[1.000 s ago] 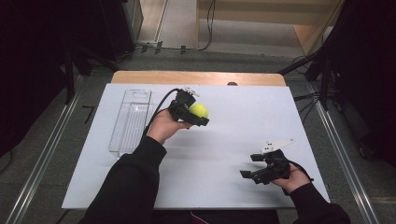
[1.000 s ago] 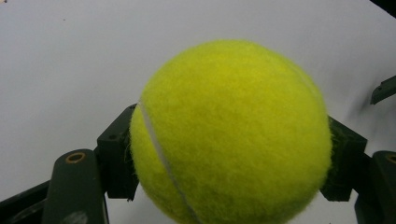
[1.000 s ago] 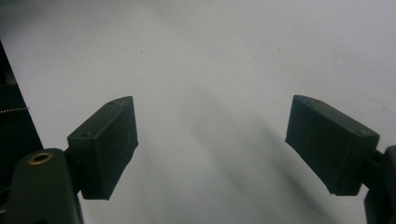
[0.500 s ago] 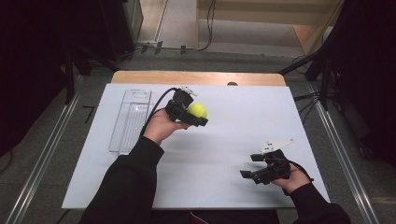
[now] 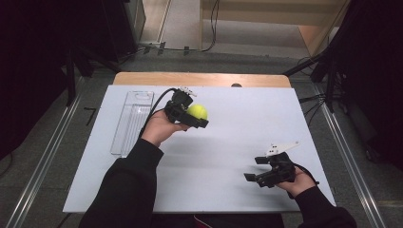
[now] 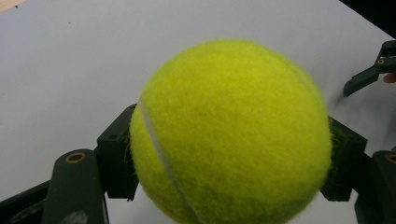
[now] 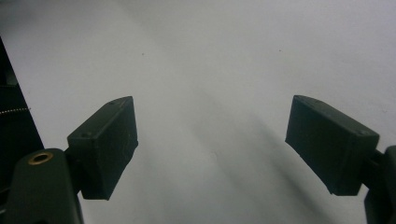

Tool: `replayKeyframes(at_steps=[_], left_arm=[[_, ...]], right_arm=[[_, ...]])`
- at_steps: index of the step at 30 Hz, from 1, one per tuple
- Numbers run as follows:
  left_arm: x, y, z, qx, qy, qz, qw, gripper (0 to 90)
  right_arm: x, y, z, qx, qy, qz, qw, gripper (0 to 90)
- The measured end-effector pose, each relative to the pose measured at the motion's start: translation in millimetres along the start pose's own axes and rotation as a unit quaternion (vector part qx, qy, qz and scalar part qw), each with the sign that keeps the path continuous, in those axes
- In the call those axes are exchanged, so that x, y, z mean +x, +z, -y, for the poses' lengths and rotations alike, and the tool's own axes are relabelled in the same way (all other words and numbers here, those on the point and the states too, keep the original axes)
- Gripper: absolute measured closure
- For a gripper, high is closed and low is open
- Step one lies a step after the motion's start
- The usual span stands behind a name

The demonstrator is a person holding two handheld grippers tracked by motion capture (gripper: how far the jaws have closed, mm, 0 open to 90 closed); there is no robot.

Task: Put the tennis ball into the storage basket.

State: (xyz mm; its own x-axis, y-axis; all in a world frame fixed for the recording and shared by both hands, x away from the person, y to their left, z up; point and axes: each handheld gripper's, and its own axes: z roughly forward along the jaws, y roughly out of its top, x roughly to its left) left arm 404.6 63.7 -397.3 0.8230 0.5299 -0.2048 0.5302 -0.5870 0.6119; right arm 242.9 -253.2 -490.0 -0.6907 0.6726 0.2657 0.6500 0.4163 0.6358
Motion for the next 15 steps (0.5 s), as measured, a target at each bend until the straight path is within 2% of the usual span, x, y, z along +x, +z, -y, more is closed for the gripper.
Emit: replayKeyframes(at_steps=[15], left_arm=[[6.8,-13.0,6.2,-0.009,-0.014,-0.009,0.9998,25.7]], right_arm=[[0.6,1.6,-2.8,0.0,-0.007,-0.003,1.0,14.8]])
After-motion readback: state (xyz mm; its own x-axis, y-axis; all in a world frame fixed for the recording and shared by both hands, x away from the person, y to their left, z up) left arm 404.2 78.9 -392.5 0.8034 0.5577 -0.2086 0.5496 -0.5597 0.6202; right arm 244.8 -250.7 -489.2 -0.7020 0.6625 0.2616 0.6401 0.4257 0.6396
